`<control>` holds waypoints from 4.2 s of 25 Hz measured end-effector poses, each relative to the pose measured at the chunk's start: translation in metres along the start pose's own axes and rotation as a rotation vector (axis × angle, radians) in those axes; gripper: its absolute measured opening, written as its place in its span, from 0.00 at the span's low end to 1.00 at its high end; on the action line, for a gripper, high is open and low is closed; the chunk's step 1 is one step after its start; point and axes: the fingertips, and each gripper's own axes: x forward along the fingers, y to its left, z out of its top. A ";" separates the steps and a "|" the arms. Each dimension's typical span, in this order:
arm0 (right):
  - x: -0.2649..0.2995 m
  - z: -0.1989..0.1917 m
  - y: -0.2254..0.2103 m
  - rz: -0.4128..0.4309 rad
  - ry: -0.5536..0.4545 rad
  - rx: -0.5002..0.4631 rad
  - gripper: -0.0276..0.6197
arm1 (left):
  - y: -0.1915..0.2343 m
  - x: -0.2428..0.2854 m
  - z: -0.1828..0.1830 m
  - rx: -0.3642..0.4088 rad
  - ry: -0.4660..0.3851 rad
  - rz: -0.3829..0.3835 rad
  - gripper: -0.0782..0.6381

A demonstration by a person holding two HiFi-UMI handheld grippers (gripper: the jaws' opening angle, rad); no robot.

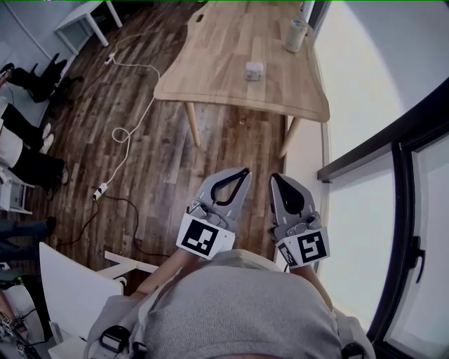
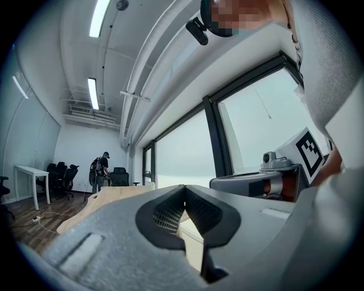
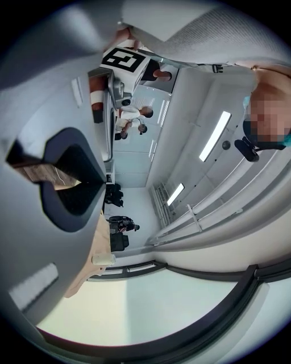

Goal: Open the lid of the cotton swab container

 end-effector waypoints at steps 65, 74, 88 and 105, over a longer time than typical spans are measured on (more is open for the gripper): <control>0.352 -0.027 -0.271 0.130 0.047 0.014 0.04 | 0.286 0.331 -0.062 0.037 0.031 0.060 0.11; 0.364 -0.032 -0.273 0.108 0.057 0.024 0.04 | 0.290 0.337 -0.070 0.076 0.065 -0.032 0.16; 0.374 -0.051 -0.280 0.084 0.090 0.006 0.04 | 0.284 0.342 -0.130 0.089 0.170 -0.217 0.40; 0.376 -0.046 -0.279 0.077 0.098 0.020 0.04 | 0.287 0.350 -0.238 0.064 0.387 -0.302 0.51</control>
